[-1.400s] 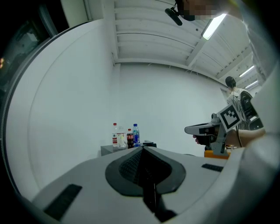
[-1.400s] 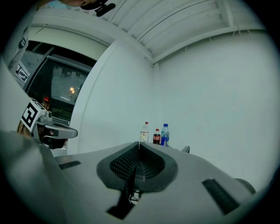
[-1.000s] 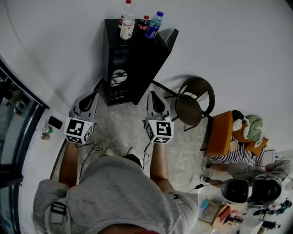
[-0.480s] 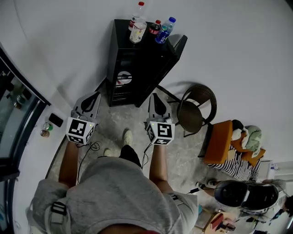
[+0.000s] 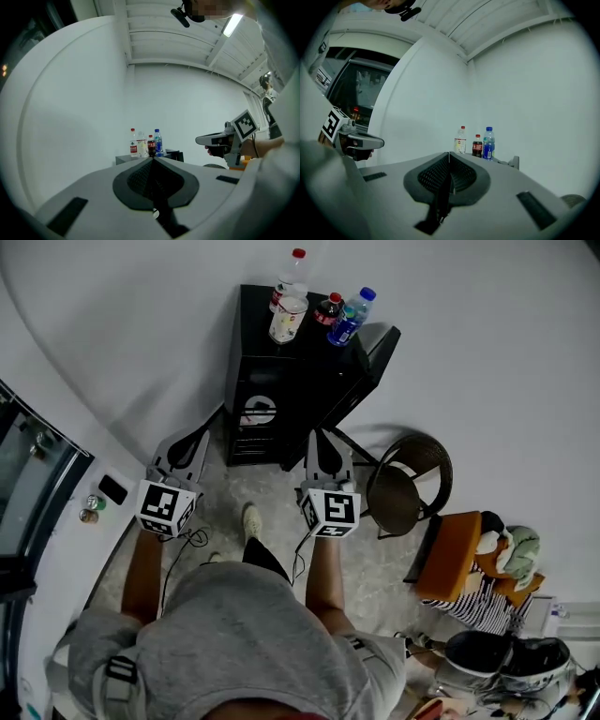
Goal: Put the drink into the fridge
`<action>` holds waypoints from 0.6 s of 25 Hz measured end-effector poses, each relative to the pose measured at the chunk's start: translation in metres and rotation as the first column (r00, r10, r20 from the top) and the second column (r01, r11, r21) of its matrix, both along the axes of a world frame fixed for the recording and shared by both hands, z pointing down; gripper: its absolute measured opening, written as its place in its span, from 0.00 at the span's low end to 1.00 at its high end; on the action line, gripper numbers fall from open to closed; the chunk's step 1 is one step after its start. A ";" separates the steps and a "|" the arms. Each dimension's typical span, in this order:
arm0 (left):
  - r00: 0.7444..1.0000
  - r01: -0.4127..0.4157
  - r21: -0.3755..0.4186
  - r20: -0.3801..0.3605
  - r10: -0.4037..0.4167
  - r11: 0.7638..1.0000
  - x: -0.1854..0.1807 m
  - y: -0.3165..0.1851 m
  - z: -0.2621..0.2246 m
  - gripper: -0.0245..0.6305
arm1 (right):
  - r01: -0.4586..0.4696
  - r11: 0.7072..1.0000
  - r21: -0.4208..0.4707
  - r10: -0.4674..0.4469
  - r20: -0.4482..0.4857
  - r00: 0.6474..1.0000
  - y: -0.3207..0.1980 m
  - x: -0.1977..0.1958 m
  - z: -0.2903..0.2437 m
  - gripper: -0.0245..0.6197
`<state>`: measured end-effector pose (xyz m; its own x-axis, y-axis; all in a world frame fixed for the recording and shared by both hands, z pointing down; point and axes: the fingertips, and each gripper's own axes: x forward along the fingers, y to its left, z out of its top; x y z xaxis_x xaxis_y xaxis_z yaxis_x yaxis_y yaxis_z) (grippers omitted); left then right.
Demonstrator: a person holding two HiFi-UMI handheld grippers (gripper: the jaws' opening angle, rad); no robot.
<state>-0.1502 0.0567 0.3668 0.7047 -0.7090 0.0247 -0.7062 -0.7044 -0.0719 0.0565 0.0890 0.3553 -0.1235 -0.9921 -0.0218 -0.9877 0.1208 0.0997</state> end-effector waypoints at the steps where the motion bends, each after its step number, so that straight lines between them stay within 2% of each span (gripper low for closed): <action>1: 1.000 0.009 0.001 0.003 -0.009 1.000 0.004 -0.009 -0.001 0.04 | 0.012 1.000 0.003 -0.012 0.002 1.000 -0.012 0.003 -0.002 0.08; 15: 0.989 0.148 0.002 0.032 -0.148 0.989 0.042 -0.091 -0.011 0.04 | 0.155 0.988 0.008 -0.156 0.018 0.988 -0.127 0.040 -0.012 0.08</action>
<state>-0.1084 -0.0347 0.3559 0.5911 -0.8053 0.0459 -0.7998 -0.5926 -0.0956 0.0966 -0.0378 0.3436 -0.2757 -0.9607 -0.0316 -0.9586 0.2724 0.0823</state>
